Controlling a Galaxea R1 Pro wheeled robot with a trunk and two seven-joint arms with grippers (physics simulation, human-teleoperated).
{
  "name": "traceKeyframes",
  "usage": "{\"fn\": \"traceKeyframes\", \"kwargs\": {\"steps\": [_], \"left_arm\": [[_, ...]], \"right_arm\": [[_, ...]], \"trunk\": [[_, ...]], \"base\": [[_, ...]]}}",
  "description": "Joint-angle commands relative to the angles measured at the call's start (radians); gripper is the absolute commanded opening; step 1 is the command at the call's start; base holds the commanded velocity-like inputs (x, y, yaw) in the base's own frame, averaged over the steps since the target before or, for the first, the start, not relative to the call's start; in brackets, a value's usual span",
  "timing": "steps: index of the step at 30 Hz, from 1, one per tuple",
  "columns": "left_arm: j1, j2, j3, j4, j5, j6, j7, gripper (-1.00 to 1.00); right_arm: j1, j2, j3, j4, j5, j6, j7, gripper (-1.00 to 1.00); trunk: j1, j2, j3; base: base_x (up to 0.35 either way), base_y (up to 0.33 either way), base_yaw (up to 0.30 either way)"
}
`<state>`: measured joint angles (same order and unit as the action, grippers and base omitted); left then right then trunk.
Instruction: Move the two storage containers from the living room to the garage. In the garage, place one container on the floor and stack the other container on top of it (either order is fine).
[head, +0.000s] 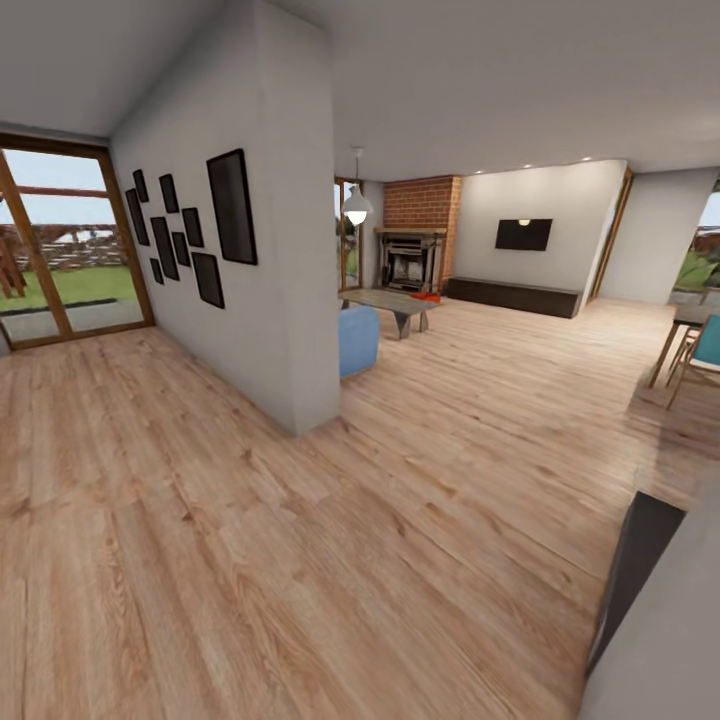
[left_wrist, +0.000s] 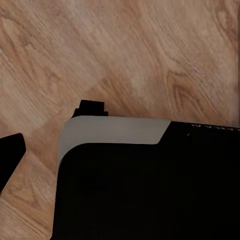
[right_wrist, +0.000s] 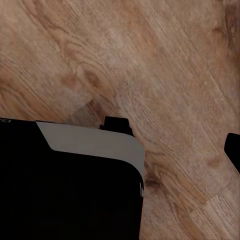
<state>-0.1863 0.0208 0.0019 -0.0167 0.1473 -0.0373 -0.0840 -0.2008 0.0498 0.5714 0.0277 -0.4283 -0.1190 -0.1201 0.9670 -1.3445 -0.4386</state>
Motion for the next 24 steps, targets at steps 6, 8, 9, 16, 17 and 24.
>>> {"fn": "traceKeyframes", "kwargs": {"steps": [6, 8, 9, 16, 17, 24], "left_arm": [[-0.001, 0.001, 0.000, 0.001, 0.009, -0.003, -0.005, 1.00], [-0.001, 0.001, 0.000, 0.001, 0.009, -0.003, -0.005, 1.00], [-0.001, 0.001, 0.000, 0.001, 0.009, -0.003, -0.005, 1.00], [-0.001, 0.001, 0.000, 0.001, 0.009, -0.003, -0.005, 1.00], [-0.001, 0.001, 0.000, 0.001, 0.009, -0.003, -0.005, 1.00], [-0.001, 0.001, 0.000, 0.001, 0.009, -0.003, -0.005, 1.00]], "right_arm": [[-0.001, 0.001, 0.009, 0.003, -0.009, -0.005, -0.001, 1.00], [0.000, 0.001, 0.009, 0.003, -0.009, -0.005, -0.001, 1.00], [-0.001, 0.001, 0.009, 0.003, -0.009, -0.005, -0.001, 1.00], [-0.001, 0.001, 0.010, 0.003, -0.008, -0.005, -0.001, 1.00], [-0.001, 0.001, 0.010, 0.003, -0.008, -0.006, -0.001, 1.00], [0.000, 0.001, 0.010, 0.003, -0.008, -0.006, -0.001, 1.00]], "trunk": [[0.001, 0.000, -0.001], [0.001, 0.000, -0.001], [0.001, 0.000, -0.001], [0.001, 0.000, -0.001], [0.001, 0.000, -0.001], [0.001, 0.000, -0.001]], "base": [[0.319, 0.000, 0.000], [0.318, 0.000, 0.000], [0.319, 0.000, 0.000], [0.319, 0.000, 0.000], [0.318, 0.000, 0.000], [0.318, 0.000, 0.000]]}}
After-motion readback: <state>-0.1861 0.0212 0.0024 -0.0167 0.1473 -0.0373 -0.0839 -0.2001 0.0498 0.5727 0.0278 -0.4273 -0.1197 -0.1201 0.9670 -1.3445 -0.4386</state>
